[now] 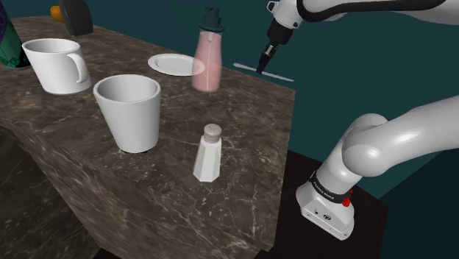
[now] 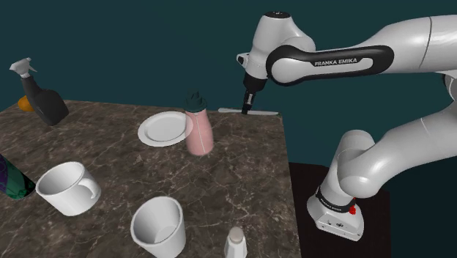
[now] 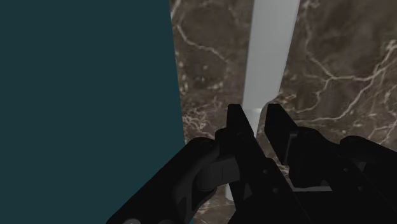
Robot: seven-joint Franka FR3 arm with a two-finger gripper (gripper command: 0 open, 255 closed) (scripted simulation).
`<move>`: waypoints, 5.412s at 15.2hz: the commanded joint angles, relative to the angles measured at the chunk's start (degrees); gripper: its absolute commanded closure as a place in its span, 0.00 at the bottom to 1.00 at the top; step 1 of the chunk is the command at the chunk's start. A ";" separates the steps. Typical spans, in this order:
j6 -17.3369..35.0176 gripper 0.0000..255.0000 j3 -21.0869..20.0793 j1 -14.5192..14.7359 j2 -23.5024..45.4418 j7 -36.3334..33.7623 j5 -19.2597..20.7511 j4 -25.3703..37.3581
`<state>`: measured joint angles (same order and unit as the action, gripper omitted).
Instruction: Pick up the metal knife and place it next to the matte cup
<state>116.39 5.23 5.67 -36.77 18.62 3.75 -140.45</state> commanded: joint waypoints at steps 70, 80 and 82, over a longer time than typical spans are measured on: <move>-17.69 1.00 -36.79 8.50 -0.55 -38.63 -14.03 18.36; -10.52 1.00 -38.18 9.45 -1.87 -38.88 -15.42 9.93; -9.06 1.00 -38.53 9.61 -1.98 -38.96 -15.69 8.37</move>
<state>106.54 -33.25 15.23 -38.68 -20.44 -11.84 -131.24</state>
